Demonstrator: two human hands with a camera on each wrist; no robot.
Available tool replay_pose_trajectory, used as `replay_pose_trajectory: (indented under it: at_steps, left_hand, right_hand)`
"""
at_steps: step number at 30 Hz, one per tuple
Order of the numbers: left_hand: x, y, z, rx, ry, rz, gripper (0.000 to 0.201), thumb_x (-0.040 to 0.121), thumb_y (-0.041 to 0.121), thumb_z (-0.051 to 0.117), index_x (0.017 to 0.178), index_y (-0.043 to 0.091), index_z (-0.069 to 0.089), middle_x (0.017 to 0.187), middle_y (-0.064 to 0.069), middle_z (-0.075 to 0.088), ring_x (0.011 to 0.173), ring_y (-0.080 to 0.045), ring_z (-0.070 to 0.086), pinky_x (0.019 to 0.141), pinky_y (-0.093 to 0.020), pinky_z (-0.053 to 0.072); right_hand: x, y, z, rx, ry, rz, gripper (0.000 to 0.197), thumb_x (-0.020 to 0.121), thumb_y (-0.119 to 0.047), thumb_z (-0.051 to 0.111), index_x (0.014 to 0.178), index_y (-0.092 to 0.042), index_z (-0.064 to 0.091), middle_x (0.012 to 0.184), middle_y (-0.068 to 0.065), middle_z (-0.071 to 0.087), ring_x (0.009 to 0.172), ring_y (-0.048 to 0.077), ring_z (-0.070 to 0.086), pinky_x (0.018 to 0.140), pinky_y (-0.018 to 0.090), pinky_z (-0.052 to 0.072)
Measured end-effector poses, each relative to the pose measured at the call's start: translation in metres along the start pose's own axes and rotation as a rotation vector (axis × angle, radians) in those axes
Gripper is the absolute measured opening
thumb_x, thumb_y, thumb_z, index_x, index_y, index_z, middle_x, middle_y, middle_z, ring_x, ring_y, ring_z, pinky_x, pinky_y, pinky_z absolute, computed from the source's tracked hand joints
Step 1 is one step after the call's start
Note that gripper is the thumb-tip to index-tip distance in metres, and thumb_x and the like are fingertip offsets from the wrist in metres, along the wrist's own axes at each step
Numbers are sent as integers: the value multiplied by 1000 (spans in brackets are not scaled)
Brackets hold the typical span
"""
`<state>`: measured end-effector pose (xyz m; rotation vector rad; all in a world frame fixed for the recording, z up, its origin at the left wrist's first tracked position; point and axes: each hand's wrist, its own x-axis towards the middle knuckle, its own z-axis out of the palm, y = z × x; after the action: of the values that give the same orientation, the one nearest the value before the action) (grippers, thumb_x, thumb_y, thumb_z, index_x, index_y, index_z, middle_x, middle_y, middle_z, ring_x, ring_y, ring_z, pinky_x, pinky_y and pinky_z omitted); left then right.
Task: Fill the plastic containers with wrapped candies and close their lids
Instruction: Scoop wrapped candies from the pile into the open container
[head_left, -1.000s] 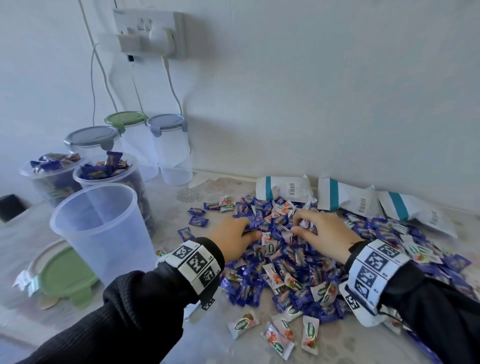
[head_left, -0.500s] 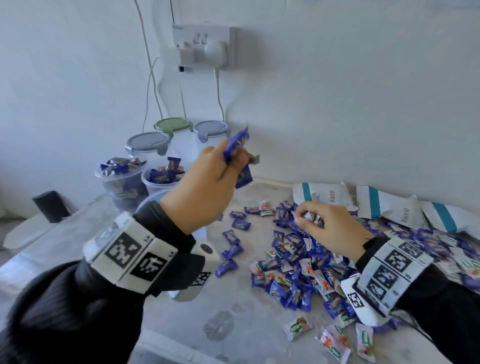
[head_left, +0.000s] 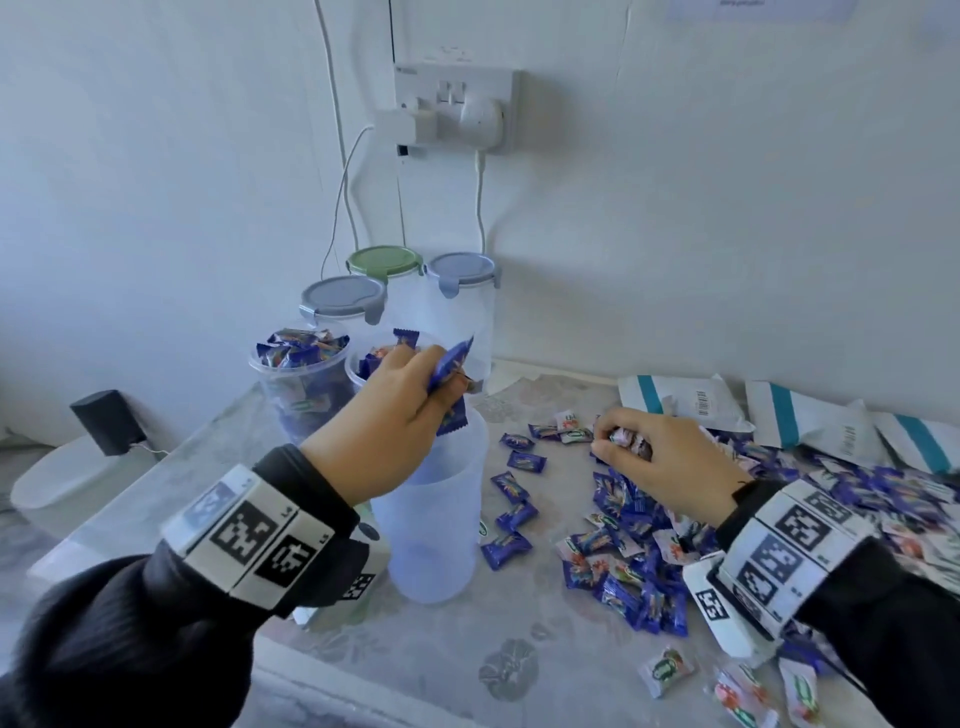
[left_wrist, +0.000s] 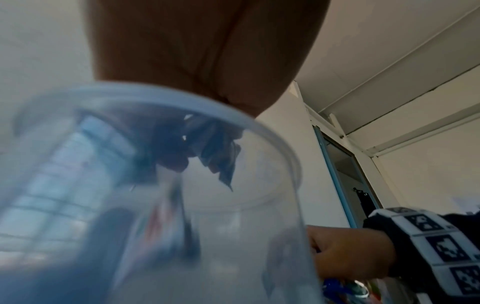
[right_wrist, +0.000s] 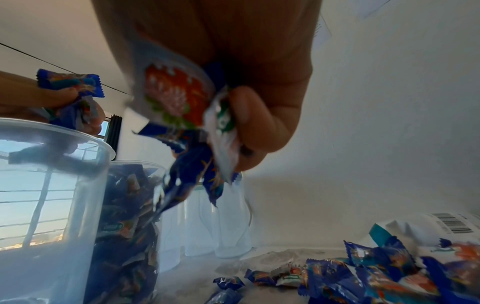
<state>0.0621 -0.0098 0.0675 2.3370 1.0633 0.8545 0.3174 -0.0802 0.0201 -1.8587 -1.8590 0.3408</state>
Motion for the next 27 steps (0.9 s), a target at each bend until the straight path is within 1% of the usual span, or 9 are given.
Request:
replay_pose_trajectory:
  at_steps: [4, 6, 9, 12, 15, 19, 22, 25, 27]
  left_hand:
    - [-8, -12, 0, 165, -24, 43, 54, 85, 52, 27, 93, 7, 57, 90, -3, 43, 88, -23, 39, 82, -28, 30]
    - [-13, -17, -1, 229, -28, 44, 63, 73, 57, 17, 94, 15, 59, 99, 3, 43, 94, -20, 36, 87, -28, 26]
    - [-20, -20, -3, 265, -104, 3, 75, 60, 56, 13, 113, 29, 57, 122, 7, 38, 115, -17, 28, 96, -25, 17]
    - [-22, -26, -4, 188, -116, -35, 62, 73, 45, 26, 131, 31, 45, 133, 7, 34, 122, -14, 24, 99, -23, 17]
    - [-27, -31, -2, 12, -36, -73, 46, 89, 31, 42, 135, 27, 43, 137, 5, 38, 125, -14, 27, 95, -17, 17]
    - [-41, -38, 2, -148, 93, -52, 80, 67, 68, 42, 135, 26, 42, 128, 10, 40, 124, -6, 34, 98, -16, 24]
    - [-51, -42, 4, -176, 104, -37, 96, 60, 75, 49, 140, 25, 33, 130, 14, 34, 124, 4, 30, 94, 1, 20]
    - [-57, -46, 9, -192, 89, -33, 103, 58, 75, 52, 142, 20, 31, 130, 12, 35, 122, 7, 28, 91, 8, 16]
    - [-59, -48, 11, -246, 77, -48, 100, 58, 75, 52, 142, 25, 30, 125, 20, 36, 122, 9, 30, 89, 8, 17]
  right_hand:
    - [3, -8, -1, 35, 18, 17, 5, 92, -32, 58, 88, -29, 58, 65, -12, 51, 51, 0, 47, 54, 9, 38]
    - [6, -13, -4, 34, 37, 10, 8, 91, -33, 58, 83, -33, 57, 63, -11, 53, 51, -2, 48, 52, 9, 36]
    - [10, -27, -11, 61, 66, -17, 10, 91, -34, 58, 81, -35, 57, 72, -7, 62, 55, 1, 51, 55, 11, 38]
    - [14, -48, -21, 129, 107, -80, 8, 90, -32, 58, 85, -26, 62, 79, -1, 66, 60, 5, 54, 59, 15, 40]
    - [22, -74, -29, 220, 131, -149, 9, 89, -32, 59, 84, -25, 63, 74, 1, 62, 52, 6, 46, 54, 16, 38]
    - [34, -113, -31, 368, 75, -249, 12, 90, -21, 60, 91, -9, 64, 67, 12, 50, 43, 4, 32, 48, 9, 28]
    - [44, -137, -21, 385, 13, -326, 10, 91, -18, 60, 92, -9, 64, 80, 17, 59, 43, 2, 34, 49, 8, 29]
    - [54, -148, -6, 311, -91, -347, 9, 91, -25, 61, 93, -16, 64, 72, 0, 61, 51, 2, 41, 58, 15, 36]
    - [56, -153, 1, 238, -183, -309, 13, 90, -28, 63, 97, -18, 66, 60, -15, 55, 51, 0, 46, 57, 9, 35]
